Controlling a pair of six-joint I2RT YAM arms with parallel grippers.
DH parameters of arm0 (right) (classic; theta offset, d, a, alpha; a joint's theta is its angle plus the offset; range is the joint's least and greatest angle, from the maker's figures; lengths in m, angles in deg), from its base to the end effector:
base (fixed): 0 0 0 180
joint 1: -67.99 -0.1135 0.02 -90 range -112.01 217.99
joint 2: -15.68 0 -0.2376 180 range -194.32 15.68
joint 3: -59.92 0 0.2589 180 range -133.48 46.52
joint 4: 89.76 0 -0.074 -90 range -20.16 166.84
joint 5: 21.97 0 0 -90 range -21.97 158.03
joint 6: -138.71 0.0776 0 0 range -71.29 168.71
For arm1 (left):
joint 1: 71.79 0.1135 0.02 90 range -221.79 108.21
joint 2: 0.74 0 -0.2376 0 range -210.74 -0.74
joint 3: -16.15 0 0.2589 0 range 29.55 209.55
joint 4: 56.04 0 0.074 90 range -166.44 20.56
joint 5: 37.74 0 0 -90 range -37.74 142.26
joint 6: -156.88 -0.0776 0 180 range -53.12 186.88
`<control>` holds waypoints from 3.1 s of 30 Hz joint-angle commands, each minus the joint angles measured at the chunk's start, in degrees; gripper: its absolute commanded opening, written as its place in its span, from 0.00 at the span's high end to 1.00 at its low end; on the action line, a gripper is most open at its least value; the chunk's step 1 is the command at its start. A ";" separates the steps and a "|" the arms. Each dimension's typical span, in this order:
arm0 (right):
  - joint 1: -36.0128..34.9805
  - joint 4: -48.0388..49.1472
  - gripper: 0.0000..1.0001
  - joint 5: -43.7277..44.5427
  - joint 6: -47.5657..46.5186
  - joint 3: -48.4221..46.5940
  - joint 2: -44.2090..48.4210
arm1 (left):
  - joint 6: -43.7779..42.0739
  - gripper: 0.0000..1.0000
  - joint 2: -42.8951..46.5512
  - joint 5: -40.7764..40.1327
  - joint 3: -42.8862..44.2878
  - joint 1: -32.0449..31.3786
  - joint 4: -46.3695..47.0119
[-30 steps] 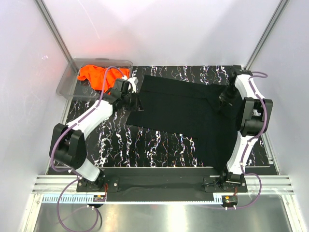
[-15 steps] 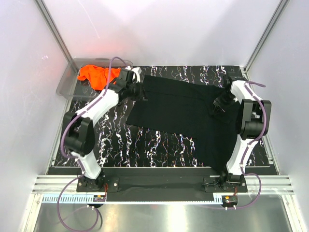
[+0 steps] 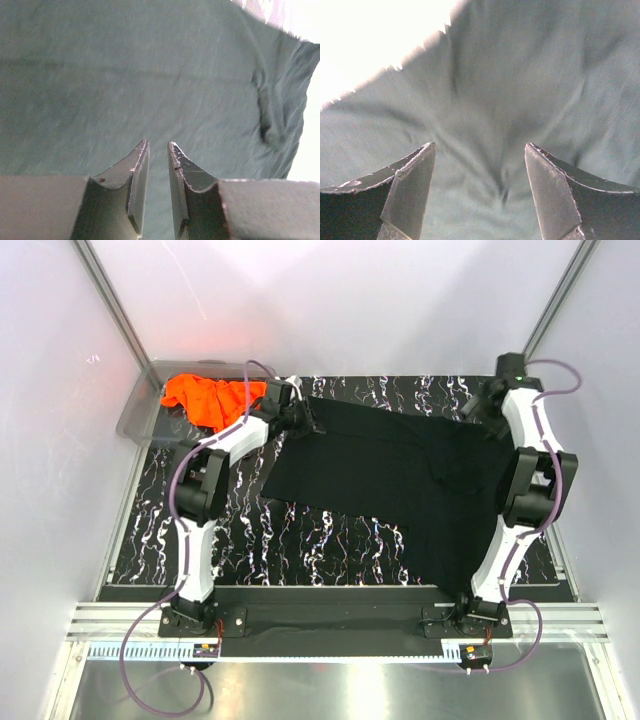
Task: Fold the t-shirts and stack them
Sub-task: Fold the tshirt
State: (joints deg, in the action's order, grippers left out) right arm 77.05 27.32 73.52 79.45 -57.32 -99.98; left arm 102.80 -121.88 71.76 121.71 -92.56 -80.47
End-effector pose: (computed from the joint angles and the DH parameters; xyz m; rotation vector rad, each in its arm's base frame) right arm 0.4474 -0.0789 0.2021 0.9265 2.4647 0.0025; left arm 0.4630 -0.2033 0.1527 -0.1247 2.3830 -0.8862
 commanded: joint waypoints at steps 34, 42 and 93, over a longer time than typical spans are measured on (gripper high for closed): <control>-20.57 12.52 0.92 -10.07 -0.95 -27.28 -25.14 | -0.15 0.73 4.76 -5.09 4.52 1.09 4.96; -25.05 10.14 0.92 -9.98 0.46 -37.93 -34.89 | -2.00 0.72 8.90 -6.24 2.15 1.61 3.21; 8.08 4.52 0.33 -9.54 -13.25 -32.84 -26.19 | 12.42 0.74 -14.21 -7.56 13.22 -1.29 -2.33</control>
State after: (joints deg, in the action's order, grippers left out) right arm 84.33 31.95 64.17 68.61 -88.77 -124.26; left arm 113.38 -135.76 63.61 132.60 -94.44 -83.27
